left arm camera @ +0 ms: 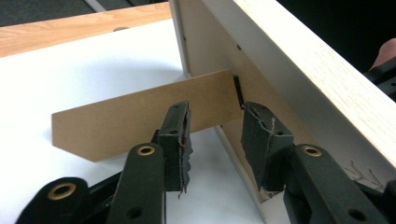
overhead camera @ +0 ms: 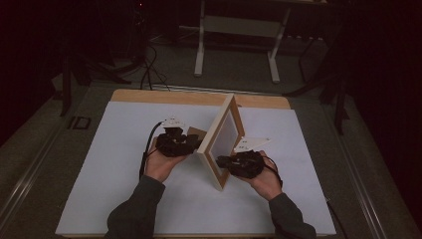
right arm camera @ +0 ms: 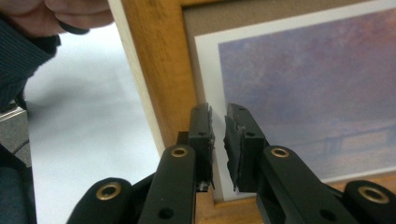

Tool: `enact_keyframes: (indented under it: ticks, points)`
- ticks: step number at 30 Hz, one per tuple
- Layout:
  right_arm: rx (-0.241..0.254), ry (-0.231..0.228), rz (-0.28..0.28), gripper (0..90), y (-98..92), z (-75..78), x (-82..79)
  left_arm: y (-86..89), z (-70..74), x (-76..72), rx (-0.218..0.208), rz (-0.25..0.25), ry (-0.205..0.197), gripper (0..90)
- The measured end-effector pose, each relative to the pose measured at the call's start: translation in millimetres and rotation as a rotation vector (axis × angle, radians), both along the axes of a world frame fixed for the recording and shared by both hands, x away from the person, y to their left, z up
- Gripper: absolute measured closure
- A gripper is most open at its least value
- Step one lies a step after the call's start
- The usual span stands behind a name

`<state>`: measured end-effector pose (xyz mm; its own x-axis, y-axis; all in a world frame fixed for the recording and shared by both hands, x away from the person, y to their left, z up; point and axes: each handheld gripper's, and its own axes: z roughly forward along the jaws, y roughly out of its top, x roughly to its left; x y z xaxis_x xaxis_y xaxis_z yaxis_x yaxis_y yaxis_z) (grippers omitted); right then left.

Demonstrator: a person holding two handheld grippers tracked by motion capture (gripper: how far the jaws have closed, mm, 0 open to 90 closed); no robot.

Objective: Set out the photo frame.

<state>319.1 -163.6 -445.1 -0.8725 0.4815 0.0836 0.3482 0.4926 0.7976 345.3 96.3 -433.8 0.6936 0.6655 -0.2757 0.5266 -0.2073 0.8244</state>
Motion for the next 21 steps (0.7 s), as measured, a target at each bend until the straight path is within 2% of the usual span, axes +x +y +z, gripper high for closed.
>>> enact_keyframes:
  ticks: [4,5,7,13,17,21]
  points:
    - [-0.003,-0.001,-0.003,78.6,-1.4,-0.4,0.4,1.9,0.6,-0.5,-0.004,0.005,0.007,58.9]
    - [-0.008,0.001,-0.004,78.4,-2.2,-0.4,0.7,2.8,2.4,-2.5,-0.015,0.007,0.002,58.9]
    - [-0.011,0.006,-0.016,77.7,-4.6,0.0,2.0,3.7,4.6,-4.7,-0.012,0.017,-0.005,54.3]
    - [-0.010,0.008,-0.024,76.4,-8.1,-1.3,2.4,10.4,10.5,-8.8,-0.019,0.053,-0.025,48.8]
    - [-0.013,0.007,-0.033,74.3,-8.7,-2.0,3.1,15.0,13.0,-12.1,-0.059,0.062,-0.031,47.8]
    - [-0.017,0.005,-0.039,73.6,-10.2,-2.1,3.6,16.2,17.9,-18.8,-0.097,0.042,-0.056,48.3]
